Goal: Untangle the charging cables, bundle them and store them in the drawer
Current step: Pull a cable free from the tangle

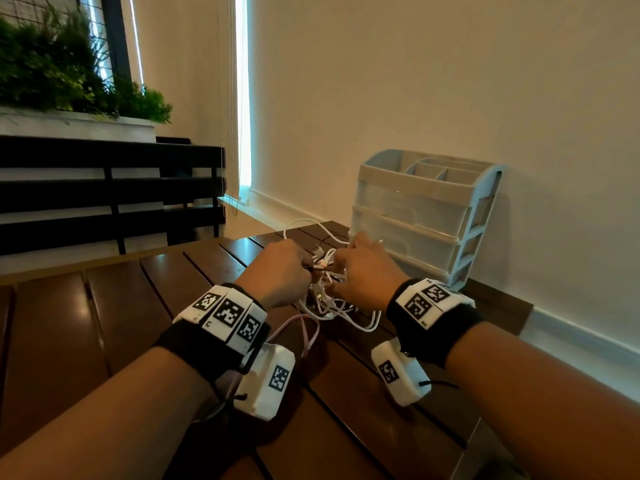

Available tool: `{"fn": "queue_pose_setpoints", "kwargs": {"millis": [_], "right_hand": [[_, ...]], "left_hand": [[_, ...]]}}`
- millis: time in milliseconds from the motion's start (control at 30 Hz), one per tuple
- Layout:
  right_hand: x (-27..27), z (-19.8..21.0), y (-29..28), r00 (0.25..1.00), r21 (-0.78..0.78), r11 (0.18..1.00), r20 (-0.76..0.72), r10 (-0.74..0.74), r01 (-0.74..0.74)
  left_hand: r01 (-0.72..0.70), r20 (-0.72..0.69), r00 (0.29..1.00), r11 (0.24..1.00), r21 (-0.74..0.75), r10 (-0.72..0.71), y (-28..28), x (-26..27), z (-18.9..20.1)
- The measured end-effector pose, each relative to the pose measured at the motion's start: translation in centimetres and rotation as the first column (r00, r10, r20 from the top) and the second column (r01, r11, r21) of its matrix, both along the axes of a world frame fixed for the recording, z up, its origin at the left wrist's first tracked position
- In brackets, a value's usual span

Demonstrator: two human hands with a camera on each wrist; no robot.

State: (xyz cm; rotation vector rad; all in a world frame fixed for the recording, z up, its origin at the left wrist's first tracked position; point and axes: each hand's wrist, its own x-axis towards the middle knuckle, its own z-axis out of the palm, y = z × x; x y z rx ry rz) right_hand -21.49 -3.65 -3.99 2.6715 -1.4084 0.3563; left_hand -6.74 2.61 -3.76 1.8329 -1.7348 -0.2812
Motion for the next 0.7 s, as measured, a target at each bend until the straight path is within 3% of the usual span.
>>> {"fn": "queue_pose_setpoints", "kwargs": {"millis": [100,167,233,400,633,700], "right_hand": [[0.3,0.5,-0.4,0.992,0.104,0.994,0.128,0.02,-0.034],[-0.2,1.2,-1.2,0.955,0.254,0.966,0.294,-0.039,-0.038],[-1.2,1.9,-2.0,0.922,0.305,0.952,0.374,-0.101,-0.02],[-2.6,1.6,-3.0,0.977,-0.027,0.996,0.198,-0.081,0.088],[-2.2,1.9,-2.7,0.985,-0.045,0.99,-0.108,-0.138,0.134],[-1.6,2.8,-1.4,0.998,-0.123,0.991,-0.001,-0.055,0.055]], "left_hand": [[-0.021,0.02,1.0,1.0,0.006,0.021,0.4,0.3,0.5],[-0.075,0.022,0.997,0.997,-0.009,0.075,0.8,1.0,1.1],[-0.122,0.008,0.992,0.992,-0.025,0.122,0.9,2.0,1.7],[-0.144,-0.022,0.989,0.989,-0.028,0.144,1.0,2.8,2.6],[-0.111,0.018,0.994,0.993,-0.036,0.111,1.7,3.3,3.4],[-0.089,0.018,0.996,0.995,-0.049,0.09,1.6,2.6,3.4]]}}
